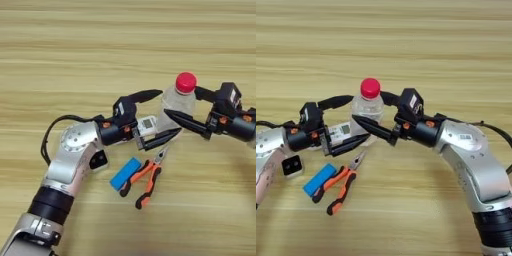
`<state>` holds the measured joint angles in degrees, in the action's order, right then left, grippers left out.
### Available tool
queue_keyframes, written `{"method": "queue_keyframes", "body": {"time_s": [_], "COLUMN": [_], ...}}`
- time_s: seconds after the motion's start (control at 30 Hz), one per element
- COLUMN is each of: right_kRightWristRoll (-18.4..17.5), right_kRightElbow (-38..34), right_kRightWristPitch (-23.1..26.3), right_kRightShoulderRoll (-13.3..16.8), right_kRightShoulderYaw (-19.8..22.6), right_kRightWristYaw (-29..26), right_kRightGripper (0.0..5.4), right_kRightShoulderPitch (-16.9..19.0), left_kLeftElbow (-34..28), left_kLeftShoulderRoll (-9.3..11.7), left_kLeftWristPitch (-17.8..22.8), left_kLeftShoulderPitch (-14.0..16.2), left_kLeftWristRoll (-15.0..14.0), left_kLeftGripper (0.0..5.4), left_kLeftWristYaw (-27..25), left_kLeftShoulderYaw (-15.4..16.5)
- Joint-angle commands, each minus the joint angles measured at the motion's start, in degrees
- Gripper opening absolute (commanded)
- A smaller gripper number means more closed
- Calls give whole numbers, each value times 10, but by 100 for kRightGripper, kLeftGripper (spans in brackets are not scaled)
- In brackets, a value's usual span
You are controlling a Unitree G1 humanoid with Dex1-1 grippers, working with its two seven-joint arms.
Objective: Move the objects on the table
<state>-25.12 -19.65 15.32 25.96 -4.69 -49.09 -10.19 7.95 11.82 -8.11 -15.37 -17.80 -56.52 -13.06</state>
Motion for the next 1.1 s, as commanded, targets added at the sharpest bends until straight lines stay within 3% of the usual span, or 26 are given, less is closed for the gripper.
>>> {"method": "queue_keyframes", "body": {"time_s": [0.03,0.23,0.77,1.1], "right_kRightWristRoll": [-14,-13,-13,-13], "right_kRightElbow": [-18,-21,-20,-17], "right_kRightWristPitch": [0,-1,-5,-8], "right_kRightShoulderRoll": [-3,-6,-9,-8], "right_kRightShoulderYaw": [1,-1,-5,-3], "right_kRightWristYaw": [0,0,-7,-11], "right_kRightGripper": [318,318,318,318], "right_kRightShoulderPitch": [-11,-11,-6,-4], "left_kLeftElbow": [5,10,21,24], "left_kLeftShoulderRoll": [5,4,-2,-5], "left_kLeftWristPitch": [-3,-9,-23,-26], "left_kLeftShoulderPitch": [-8,-7,-9,-9], "left_kLeftWristRoll": [15,24,28,31], "left_kLeftGripper": [540,540,376,325], "left_kLeftWristYaw": [-6,-9,-3,2], "left_kLeftShoulderYaw": [-10,-17,-21,-22]}}
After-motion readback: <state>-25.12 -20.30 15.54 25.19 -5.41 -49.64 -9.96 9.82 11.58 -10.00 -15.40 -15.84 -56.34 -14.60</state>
